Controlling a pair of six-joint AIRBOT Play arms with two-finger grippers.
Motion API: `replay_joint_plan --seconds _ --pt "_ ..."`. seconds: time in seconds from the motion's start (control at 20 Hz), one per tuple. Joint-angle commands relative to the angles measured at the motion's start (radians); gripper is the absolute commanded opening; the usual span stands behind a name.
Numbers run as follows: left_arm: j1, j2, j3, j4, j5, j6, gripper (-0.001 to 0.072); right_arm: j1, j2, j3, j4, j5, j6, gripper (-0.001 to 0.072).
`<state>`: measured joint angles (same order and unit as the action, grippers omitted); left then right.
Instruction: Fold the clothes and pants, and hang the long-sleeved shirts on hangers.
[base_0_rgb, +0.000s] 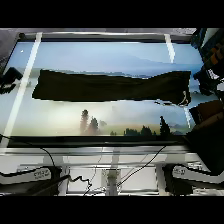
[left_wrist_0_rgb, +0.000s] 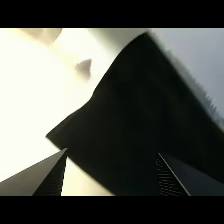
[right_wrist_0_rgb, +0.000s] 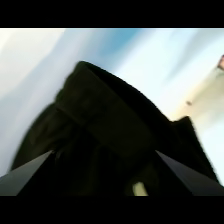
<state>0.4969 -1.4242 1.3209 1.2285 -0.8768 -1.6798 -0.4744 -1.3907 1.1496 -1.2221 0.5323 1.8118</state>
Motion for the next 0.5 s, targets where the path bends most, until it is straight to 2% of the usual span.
replay_joint_plan --seconds 0.0,0.15,0.35,0.4,0.45 --pt "0.040 0.013 -0.067 0.011 -0.180 0.005 0.0582 -0.053 0.007 0.005 -0.071 0.111 -0.027 0.0690" --pt "-0.002 0.000 -0.170 -0.049 -0.093 0.005 0.0584 -0.079 0.007 0.005 -0.073 0.138 -0.027 0.0689" --pt "-0.040 -0.077 -0.257 -0.268 0.108 0.005 0.0594 -0.080 0.007 0.005 -0.073 0.133 -0.027 0.0689" --pt "-0.055 -0.108 -0.257 -0.305 0.146 0.005 0.0698 -0.080 0.007 0.005 -0.072 0.128 -0.027 0.0689" --pt "-0.069 -0.135 -0.257 -0.345 0.192 0.006 0.0716 -0.080 0.007 0.005 -0.071 0.126 -0.027 0.0689"
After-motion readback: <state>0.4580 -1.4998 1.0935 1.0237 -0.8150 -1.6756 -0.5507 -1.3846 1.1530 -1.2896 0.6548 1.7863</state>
